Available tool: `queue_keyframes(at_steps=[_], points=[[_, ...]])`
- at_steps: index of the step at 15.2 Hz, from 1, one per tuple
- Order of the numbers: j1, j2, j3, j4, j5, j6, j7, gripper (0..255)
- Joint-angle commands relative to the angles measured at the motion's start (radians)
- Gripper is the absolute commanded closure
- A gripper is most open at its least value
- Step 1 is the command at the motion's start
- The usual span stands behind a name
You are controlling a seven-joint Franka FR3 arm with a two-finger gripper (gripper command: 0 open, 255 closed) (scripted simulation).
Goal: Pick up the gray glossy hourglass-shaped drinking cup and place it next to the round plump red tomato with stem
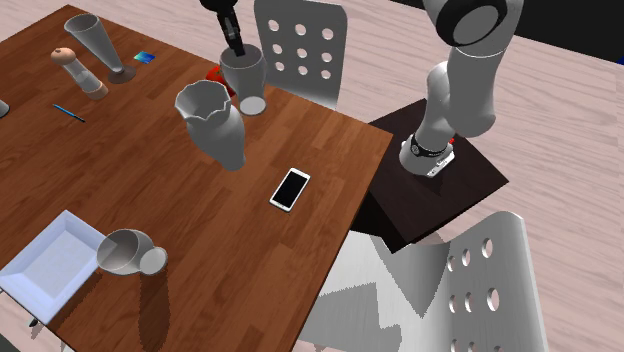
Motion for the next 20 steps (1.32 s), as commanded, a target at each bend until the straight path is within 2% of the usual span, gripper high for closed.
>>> queue_keyframes(at_steps=[1,6,11,15,18,20], points=[[-0.035,0.008,-0.019,0.014,0.004,0.002,-0.053,255],[-0.116,0.045,-0.061,0.062,0.020,0.009,-0.170,255],[-0.209,0.123,-0.097,0.170,0.049,-0.007,-0.288,255],[-0.301,0.229,-0.119,0.332,0.085,-0.050,-0.382,255],[-0.380,0.353,-0.123,0.538,0.119,-0.125,-0.438,255],[-0.355,0.280,-0.125,0.382,0.102,-0.043,-0.429,255]])
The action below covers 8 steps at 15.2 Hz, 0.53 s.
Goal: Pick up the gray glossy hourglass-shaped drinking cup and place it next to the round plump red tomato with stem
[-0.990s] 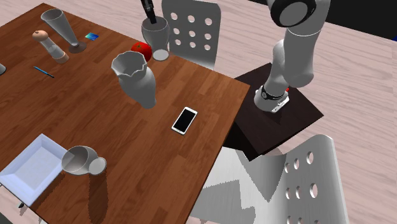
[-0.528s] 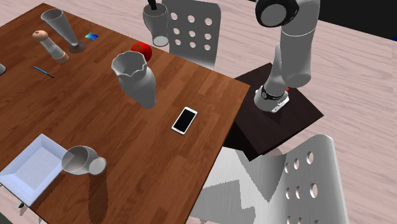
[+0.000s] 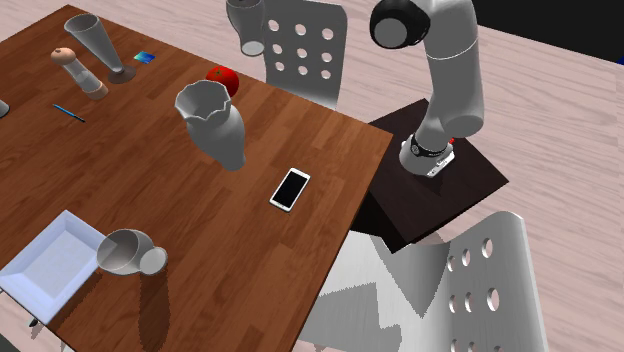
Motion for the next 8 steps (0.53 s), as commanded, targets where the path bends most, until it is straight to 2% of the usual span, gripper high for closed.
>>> queue_keyframes(at_steps=[1,8], points=[[0.011,-0.039,-0.002,-0.091,-0.008,0.055,0.002,255],[0.042,-0.132,-0.002,-0.339,-0.031,0.209,0.025,255]])
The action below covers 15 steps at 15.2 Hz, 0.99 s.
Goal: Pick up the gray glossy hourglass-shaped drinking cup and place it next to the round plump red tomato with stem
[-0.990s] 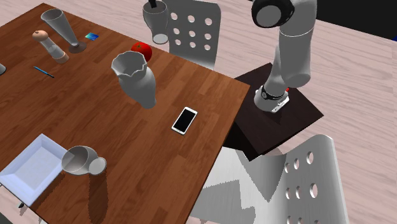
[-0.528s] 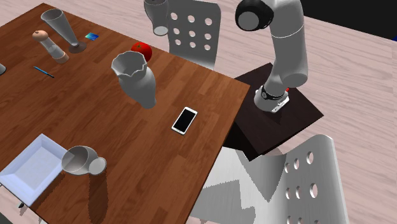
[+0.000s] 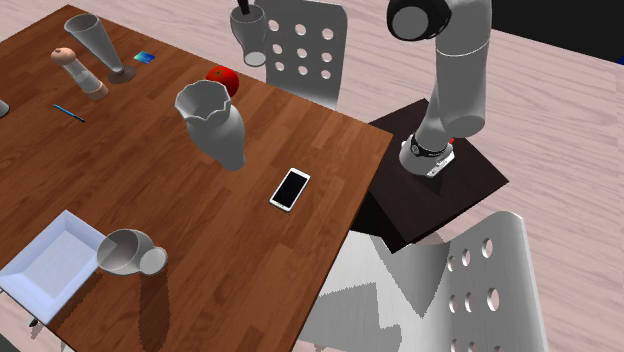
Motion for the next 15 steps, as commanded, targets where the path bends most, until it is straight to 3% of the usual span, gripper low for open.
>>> queue_keyframes(at_steps=[1,15], points=[[0.007,-0.021,0.000,-0.063,-0.005,0.043,0.006,255],[0.027,-0.082,0.003,-0.343,-0.023,0.261,0.038,255]])
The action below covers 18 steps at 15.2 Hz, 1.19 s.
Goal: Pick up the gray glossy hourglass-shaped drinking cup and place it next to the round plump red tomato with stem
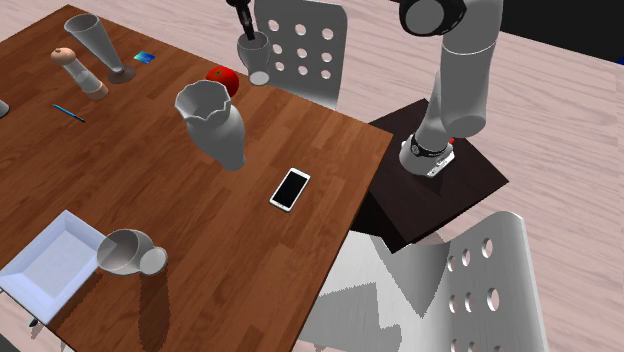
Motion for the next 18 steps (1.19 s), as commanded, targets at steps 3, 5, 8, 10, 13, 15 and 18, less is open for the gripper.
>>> queue_keyframes(at_steps=[3,5,8,10,13,15,18], points=[[0.004,-0.011,0.001,-0.069,-0.004,0.059,0.008,255],[0.004,-0.011,0.001,-0.097,-0.005,0.086,0.011,255],[0.006,-0.011,0.002,-0.136,-0.005,0.126,0.016,255],[0.006,-0.009,0.002,-0.160,-0.006,0.151,0.019,255],[0.006,-0.004,0.003,-0.194,-0.006,0.190,0.023,255],[0.006,-0.001,0.003,-0.213,-0.005,0.212,0.026,255],[0.006,-0.001,0.003,-0.213,-0.005,0.212,0.026,255]])
